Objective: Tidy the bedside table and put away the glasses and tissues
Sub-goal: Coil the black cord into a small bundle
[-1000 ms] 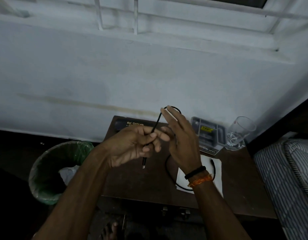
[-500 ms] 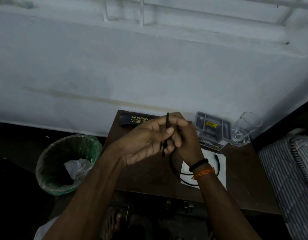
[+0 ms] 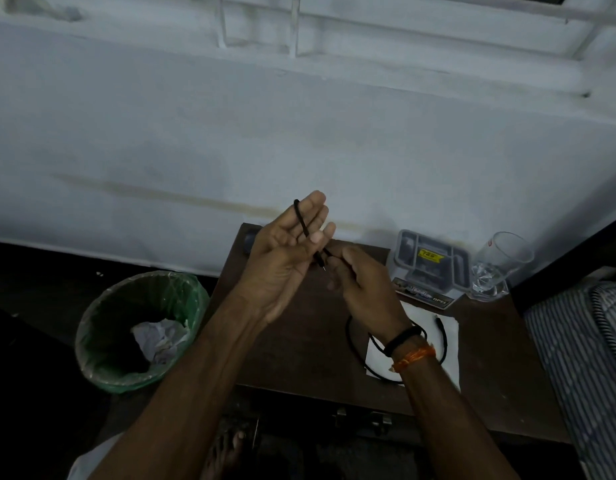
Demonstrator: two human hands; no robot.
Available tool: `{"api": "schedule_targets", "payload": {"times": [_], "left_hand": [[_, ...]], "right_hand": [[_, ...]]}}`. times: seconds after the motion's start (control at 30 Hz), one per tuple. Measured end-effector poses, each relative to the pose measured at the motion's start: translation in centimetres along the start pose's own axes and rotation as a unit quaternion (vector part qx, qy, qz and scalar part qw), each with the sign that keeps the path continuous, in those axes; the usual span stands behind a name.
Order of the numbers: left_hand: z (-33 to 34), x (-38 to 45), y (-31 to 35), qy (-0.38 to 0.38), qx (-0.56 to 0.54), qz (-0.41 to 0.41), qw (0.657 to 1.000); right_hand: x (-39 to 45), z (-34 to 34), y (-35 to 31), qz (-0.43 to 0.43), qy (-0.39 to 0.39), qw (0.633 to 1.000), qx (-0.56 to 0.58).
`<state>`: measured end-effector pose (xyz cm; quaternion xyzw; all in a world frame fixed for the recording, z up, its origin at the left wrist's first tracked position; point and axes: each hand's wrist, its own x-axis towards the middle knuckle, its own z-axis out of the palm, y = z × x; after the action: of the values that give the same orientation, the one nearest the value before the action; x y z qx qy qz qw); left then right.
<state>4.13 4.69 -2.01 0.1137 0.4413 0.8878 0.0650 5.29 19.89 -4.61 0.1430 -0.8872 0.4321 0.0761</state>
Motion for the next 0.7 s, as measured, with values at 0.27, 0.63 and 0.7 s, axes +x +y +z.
{"api": "schedule_targets", "payload": {"times": [0.27, 0.63, 0.7], "left_hand": [[-1.3, 0.1, -1.4, 0.011, 0.327, 0.024, 0.944], [-3.2, 0.3, -1.9, -0.167, 0.613, -0.024, 0.772], [-3.1, -0.1, -1.9, -0.201, 0.624, -0.030, 0.754]], "right_hand": [[-0.3, -0.5, 0.0, -0.023, -0.047, 0.995, -0.080], [-0.9, -2.2, -0.2, -0.096, 0.026, 0.973, -0.210], [-0.9, -2.6, -0.2, -0.109, 0.052, 0.973, -0.196]]}}
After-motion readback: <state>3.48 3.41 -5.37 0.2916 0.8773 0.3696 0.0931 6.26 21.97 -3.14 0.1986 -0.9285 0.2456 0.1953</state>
